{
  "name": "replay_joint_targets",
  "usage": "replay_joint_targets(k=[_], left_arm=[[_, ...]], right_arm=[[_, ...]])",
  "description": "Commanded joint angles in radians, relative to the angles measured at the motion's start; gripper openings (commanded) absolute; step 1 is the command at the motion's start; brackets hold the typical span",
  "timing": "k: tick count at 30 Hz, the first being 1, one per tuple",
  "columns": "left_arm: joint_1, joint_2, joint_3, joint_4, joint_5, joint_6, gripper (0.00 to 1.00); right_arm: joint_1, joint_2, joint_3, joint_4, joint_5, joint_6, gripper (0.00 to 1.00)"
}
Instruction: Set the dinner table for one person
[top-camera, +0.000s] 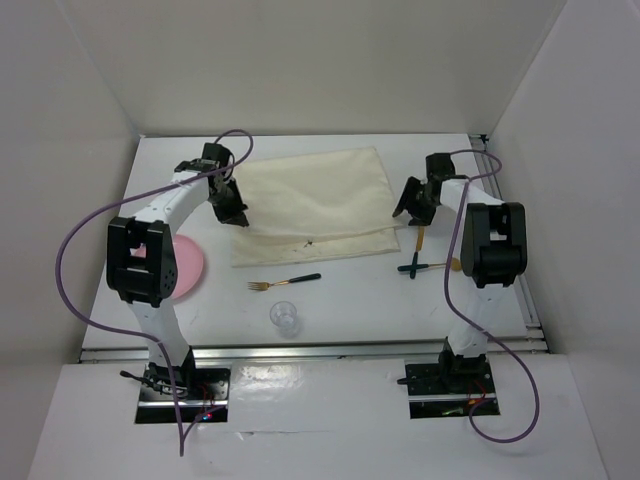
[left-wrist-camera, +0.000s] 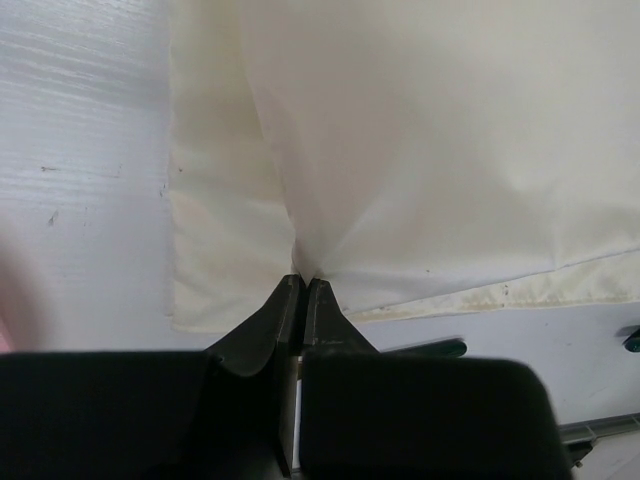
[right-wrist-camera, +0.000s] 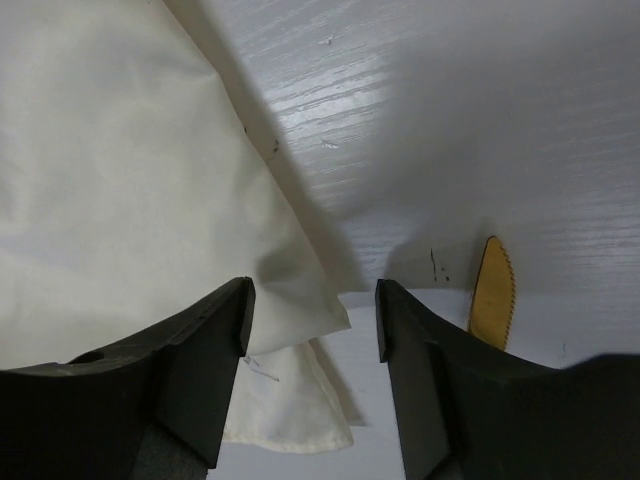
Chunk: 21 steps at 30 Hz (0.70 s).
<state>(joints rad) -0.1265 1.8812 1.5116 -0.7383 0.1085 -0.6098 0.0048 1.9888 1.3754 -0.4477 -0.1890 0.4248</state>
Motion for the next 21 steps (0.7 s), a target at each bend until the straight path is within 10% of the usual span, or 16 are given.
replay_joint_targets(k=[1,14,21], left_arm=[[-0.001,-0.014,0.039,-0.029,0.01,-0.007,0.0],[-0.001,0.013,0.133,-0.058,-0.009,-0.007,0.0],[0.011,0.044,0.252,-0.105,-0.018,0.013,0.0]], right_arm=[[-0.002,-0.001,-0.01,0.058,-0.02,-0.003,0.63],[-0.002,-0.01,0.008,0.058,-0.055,-0.012,0.0],[-0.002,-0.082,0.053,0.067,-0.064,0.002,0.0]])
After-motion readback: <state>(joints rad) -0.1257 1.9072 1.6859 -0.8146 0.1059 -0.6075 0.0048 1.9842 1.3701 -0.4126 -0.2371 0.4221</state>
